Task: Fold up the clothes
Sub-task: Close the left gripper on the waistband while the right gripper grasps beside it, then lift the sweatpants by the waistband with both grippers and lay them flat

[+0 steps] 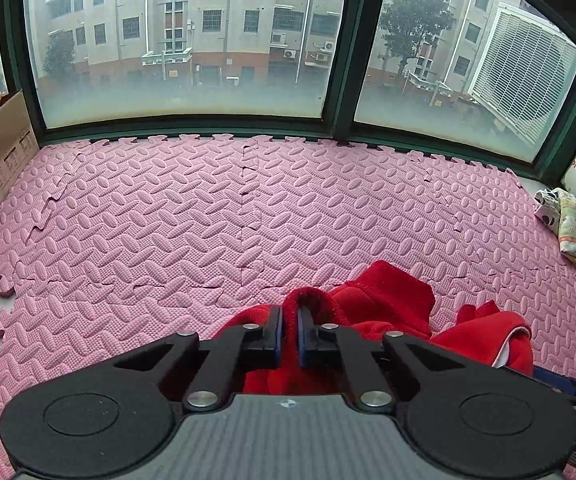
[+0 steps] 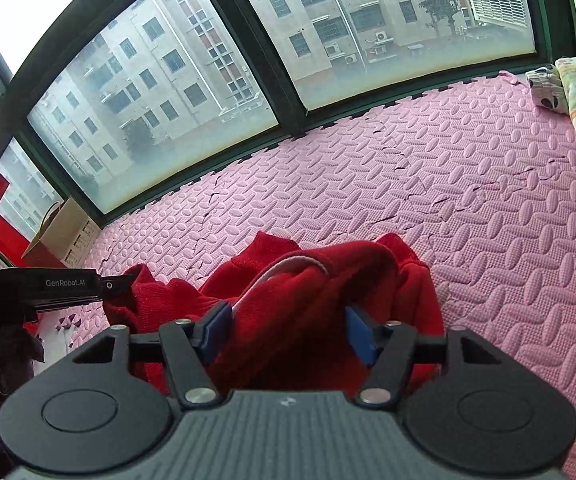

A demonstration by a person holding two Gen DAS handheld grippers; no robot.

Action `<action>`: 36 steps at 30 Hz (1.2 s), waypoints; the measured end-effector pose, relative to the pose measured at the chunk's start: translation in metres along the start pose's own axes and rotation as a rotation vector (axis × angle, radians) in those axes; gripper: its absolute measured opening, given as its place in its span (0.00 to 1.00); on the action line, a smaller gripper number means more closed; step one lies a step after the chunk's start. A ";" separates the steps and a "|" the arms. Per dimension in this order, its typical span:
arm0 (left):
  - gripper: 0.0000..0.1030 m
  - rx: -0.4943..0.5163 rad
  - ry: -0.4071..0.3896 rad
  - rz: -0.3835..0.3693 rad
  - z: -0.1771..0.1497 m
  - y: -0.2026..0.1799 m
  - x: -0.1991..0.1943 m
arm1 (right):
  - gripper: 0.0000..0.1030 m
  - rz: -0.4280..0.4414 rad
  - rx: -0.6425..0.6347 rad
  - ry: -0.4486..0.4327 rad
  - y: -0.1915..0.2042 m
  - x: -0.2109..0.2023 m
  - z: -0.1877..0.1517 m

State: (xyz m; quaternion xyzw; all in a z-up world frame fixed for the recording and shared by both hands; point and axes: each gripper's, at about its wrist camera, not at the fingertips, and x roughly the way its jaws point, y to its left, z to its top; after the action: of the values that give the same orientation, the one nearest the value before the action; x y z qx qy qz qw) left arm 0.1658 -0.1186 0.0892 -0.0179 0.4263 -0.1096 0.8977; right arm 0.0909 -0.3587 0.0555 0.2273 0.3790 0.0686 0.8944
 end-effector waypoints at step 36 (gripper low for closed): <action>0.04 0.023 0.038 -0.173 -0.221 0.051 -0.200 | 0.27 0.215 -0.302 0.226 0.020 -0.180 -0.140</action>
State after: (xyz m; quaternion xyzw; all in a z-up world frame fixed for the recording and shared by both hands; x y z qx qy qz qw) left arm -0.1178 -0.0131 0.0944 -0.0422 0.4389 -0.1920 0.8768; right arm -0.1339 -0.3439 0.0958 0.1208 0.4358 0.2445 0.8577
